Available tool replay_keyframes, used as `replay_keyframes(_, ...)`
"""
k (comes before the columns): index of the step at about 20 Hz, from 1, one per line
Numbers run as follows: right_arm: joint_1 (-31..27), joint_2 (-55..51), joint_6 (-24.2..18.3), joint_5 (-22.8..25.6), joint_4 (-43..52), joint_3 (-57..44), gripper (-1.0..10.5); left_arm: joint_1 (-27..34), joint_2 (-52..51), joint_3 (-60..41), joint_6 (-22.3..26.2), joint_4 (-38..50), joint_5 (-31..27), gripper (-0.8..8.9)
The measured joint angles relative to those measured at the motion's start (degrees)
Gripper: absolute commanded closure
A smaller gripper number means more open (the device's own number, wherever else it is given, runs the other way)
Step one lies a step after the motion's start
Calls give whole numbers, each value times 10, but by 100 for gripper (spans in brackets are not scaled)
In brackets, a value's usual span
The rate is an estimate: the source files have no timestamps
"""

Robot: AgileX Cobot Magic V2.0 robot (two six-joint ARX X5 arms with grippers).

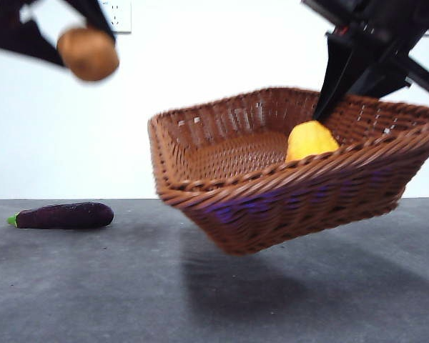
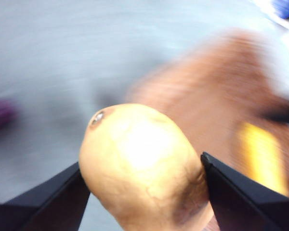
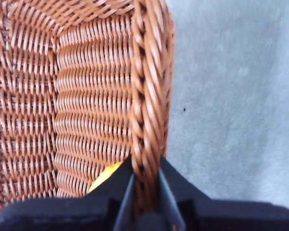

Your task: Help me put the vegetables on the table into the basket

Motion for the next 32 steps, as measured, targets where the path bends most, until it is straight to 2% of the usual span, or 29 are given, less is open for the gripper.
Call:
replay_keyframes(4,6,23,48,-26,47,0,958,-87,-39,0,54,-31,13,821)
replay_keyframes(7,27,23,72,-30,56,0,958,-170,-2,0,75,-31,-7,821)
replay_keyframes(10,40,23,80,-32,55,0,958,-210,67,0,92,-31,-38,821)
replay_keyframes(16,42,23,84,-32,53,0,958,-216,162,0,102,-64,-38,812)
replay_keyframes(17,42,23,84,-32,53,0,958,-216,166,0,103,-80,-25,764)
replay_keyframes(18,43,23,83,-33,53,0,958,-216,167,0,103,-86,-10,656)
replay_keyframes(19,43,23,84,-32,55,0,958,-216,167,0,102,-87,16,501)
replay_keyframes(20,42,23,84,-32,57,0,958,-216,167,0,102,-88,38,414)
replay_keyframes(21,42,23,85,-32,57,0,958,-216,167,0,102,-88,52,405)
replay_keyframes(32,42,23,84,-40,53,0,958,-216,162,0,102,-118,67,405)
